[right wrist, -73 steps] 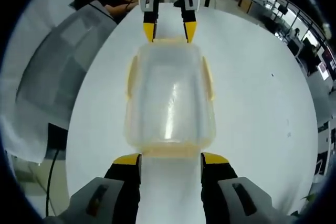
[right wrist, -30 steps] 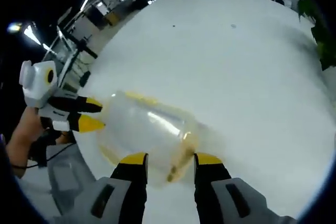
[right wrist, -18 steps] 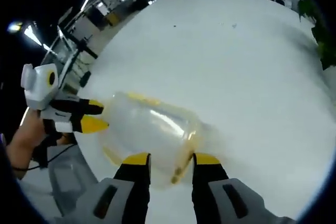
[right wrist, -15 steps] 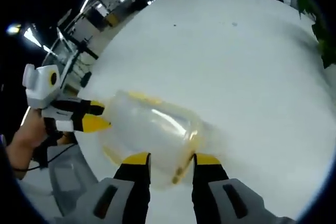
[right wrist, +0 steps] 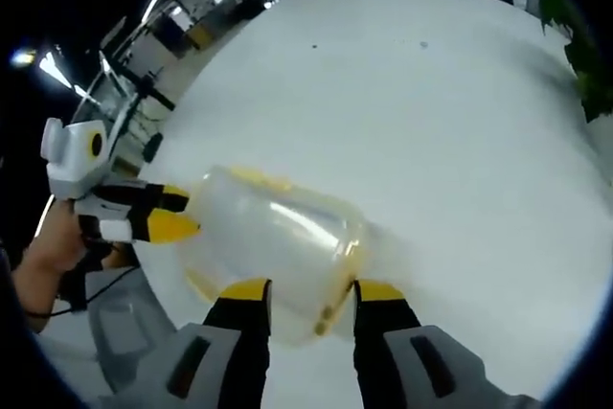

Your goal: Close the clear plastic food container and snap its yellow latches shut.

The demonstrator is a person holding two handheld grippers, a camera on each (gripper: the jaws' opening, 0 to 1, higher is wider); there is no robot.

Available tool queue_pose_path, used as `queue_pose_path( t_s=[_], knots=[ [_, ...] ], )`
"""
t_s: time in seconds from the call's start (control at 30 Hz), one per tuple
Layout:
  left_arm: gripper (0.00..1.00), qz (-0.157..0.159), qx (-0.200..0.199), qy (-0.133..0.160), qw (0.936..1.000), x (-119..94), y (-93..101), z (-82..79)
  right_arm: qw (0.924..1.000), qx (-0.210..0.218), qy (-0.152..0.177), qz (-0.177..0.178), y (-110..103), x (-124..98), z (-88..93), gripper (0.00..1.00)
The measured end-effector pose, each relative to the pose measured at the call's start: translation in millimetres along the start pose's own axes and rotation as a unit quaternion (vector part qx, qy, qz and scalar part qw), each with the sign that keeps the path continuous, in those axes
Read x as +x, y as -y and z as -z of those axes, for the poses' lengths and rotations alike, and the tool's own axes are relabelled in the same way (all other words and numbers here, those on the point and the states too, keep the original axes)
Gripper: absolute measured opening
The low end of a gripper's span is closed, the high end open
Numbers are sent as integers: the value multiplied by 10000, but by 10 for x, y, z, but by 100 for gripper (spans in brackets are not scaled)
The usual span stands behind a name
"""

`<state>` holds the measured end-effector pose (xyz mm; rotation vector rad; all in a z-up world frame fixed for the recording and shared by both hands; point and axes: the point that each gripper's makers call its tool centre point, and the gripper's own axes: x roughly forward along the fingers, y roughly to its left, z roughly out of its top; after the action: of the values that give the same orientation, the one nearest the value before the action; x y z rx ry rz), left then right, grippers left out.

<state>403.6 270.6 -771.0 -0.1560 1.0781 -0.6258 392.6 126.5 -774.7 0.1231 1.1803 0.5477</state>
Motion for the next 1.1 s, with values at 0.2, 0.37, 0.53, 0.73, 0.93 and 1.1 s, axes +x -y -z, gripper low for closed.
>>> queue_pose_path(
  t_s=[0.2, 0.37, 0.53, 0.73, 0.93, 1.1],
  knots=[
    [29, 120, -65, -44, 9999, 19, 26, 21, 9997, -245, 47, -42, -29, 11, 1, 35],
    [39, 172, -109, -74, 9998, 39, 33, 55, 9988, -491, -41, 73, -30, -6, 25, 39],
    [38, 148, 89, 7, 9999, -6, 27, -1, 9977, -668, -72, 27, -11, -36, -13, 38],
    [38, 58, 760, -68, 9971, -40, 14, -19, 9908, -1342, -145, 96, -12, -72, -51, 38],
    [40, 113, 1148, -214, 9931, -44, 40, -4, 9840, -1768, -205, 75, -43, -83, -73, 38],
    [40, 264, 1431, -215, 9891, -59, 93, -39, 9782, -2051, -319, 92, -22, -77, -62, 39]
  ],
)
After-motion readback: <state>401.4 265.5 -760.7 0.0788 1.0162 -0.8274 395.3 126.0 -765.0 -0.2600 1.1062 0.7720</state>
